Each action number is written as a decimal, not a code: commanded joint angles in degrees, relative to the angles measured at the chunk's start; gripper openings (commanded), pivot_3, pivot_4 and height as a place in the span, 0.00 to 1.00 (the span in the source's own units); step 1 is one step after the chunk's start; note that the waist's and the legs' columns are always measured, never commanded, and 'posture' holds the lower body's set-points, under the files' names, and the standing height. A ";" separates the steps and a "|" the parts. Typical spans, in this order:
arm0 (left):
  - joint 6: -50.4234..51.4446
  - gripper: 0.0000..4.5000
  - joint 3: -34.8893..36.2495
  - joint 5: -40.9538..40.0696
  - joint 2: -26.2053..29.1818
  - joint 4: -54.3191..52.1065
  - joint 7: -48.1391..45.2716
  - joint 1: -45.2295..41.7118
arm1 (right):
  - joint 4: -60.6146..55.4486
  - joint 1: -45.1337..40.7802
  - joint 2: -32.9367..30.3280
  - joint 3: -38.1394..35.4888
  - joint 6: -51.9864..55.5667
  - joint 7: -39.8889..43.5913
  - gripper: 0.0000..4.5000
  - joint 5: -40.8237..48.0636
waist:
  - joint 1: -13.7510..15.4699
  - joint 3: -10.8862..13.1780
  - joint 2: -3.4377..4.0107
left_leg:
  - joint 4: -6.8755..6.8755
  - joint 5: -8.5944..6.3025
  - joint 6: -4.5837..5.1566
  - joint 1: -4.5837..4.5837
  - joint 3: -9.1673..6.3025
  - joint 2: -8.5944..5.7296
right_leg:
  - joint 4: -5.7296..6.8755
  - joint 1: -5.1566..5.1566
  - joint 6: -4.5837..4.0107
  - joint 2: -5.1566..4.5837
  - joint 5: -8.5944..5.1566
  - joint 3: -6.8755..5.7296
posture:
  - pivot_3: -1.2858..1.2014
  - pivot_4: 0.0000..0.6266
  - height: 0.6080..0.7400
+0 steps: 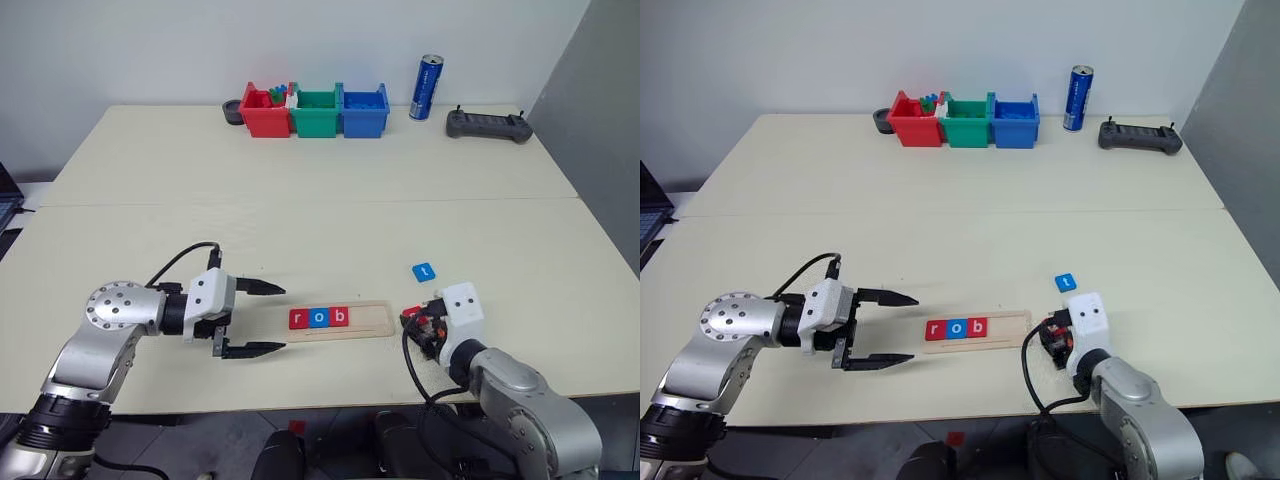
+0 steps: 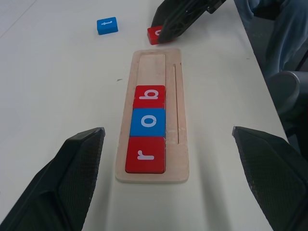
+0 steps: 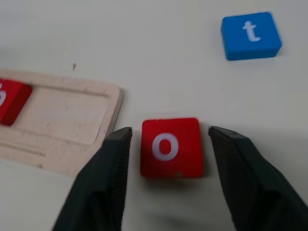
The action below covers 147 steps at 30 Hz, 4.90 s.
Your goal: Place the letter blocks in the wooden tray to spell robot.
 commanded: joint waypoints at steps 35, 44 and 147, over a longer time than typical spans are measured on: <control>0.81 1.00 0.85 -0.27 0.55 -3.39 1.88 1.22 | 38.69 -24.35 -40.07 17.52 -47.84 60.03 0.96 -1.28 | 0.05 0.05 -0.04 | 0.02 -0.02 0.03 -0.02 0.01 -0.02 | -0.04 0.01 -0.30 -0.02 0.17 -0.03 | 0.52 0.24 1.00; -5.91 1.00 1.94 1.04 0.51 3.42 -0.40 3.19 | 38.45 -24.41 -40.18 16.57 -46.67 61.34 0.32 -0.52 | 0.08 0.05 -0.03 | 0.02 -0.02 0.03 -0.01 0.01 -0.02 | -0.03 0.01 -0.31 -0.03 0.17 -0.04 | 0.52 0.24 1.00; -7.80 1.00 0.26 1.89 -1.10 3.10 2.03 1.95 | 26.41 -32.71 -30.12 30.06 -31.65 51.18 0.01 -11.18 | 0.19 0.05 -0.03 | 0.03 -0.02 0.03 -0.04 -0.07 -0.03 | 0.01 -0.02 -0.32 -0.04 0.18 -0.12 | 0.52 0.24 1.00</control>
